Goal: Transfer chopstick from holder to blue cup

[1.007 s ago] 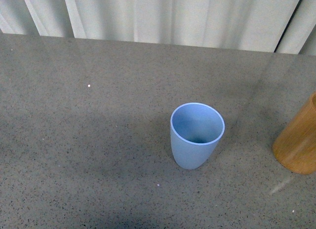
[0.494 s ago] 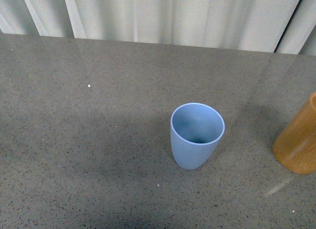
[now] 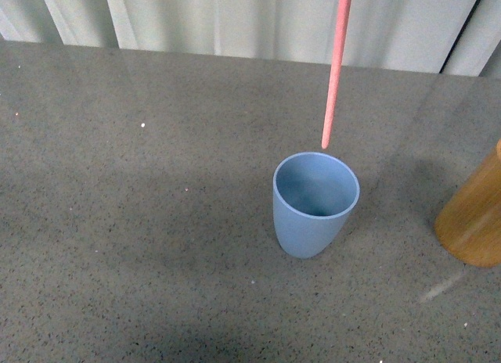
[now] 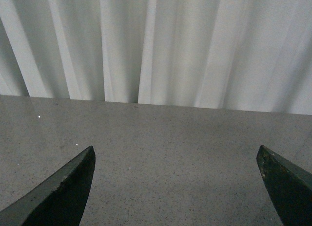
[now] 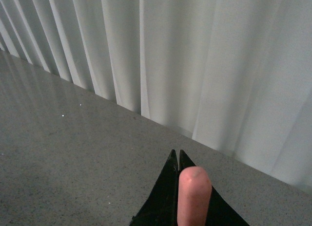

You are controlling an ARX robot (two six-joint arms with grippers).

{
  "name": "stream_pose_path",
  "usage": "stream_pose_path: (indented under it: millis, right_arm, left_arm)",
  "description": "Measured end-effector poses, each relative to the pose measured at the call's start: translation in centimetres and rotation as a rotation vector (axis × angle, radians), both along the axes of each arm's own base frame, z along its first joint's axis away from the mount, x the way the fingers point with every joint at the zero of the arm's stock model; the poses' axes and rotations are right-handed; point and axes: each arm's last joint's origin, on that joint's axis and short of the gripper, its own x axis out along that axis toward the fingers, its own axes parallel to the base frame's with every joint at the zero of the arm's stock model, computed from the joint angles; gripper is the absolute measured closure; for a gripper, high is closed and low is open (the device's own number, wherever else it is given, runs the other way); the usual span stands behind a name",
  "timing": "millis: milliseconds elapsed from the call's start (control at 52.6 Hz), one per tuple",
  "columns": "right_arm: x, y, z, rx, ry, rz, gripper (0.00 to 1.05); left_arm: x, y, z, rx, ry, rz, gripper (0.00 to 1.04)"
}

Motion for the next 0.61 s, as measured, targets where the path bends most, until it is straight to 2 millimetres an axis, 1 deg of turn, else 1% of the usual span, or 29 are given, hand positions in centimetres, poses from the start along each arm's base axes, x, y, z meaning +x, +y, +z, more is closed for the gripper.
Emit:
stream_pose_path:
  millis: [76, 266, 475, 608]
  right_arm:
    - [0.3, 0.2, -1.1, -0.004, 0.016, 0.001, 1.04]
    - [0.9, 0.6, -3.0, -0.011, 0.049, 0.0, 1.04]
    - [0.7, 0.3, -4.9, -0.028, 0.081, -0.017, 1.04]
    - [0.8, -0.2, -6.8, -0.052, 0.116, -0.048, 1.04]
  left_arm:
    - [0.0, 0.0, 0.0, 0.0, 0.0, 0.0, 0.07]
    - [0.0, 0.0, 0.0, 0.0, 0.0, 0.0, 0.07]
    - [0.0, 0.0, 0.0, 0.0, 0.0, 0.0, 0.07]
    - [0.0, 0.0, 0.0, 0.0, 0.0, 0.0, 0.07]
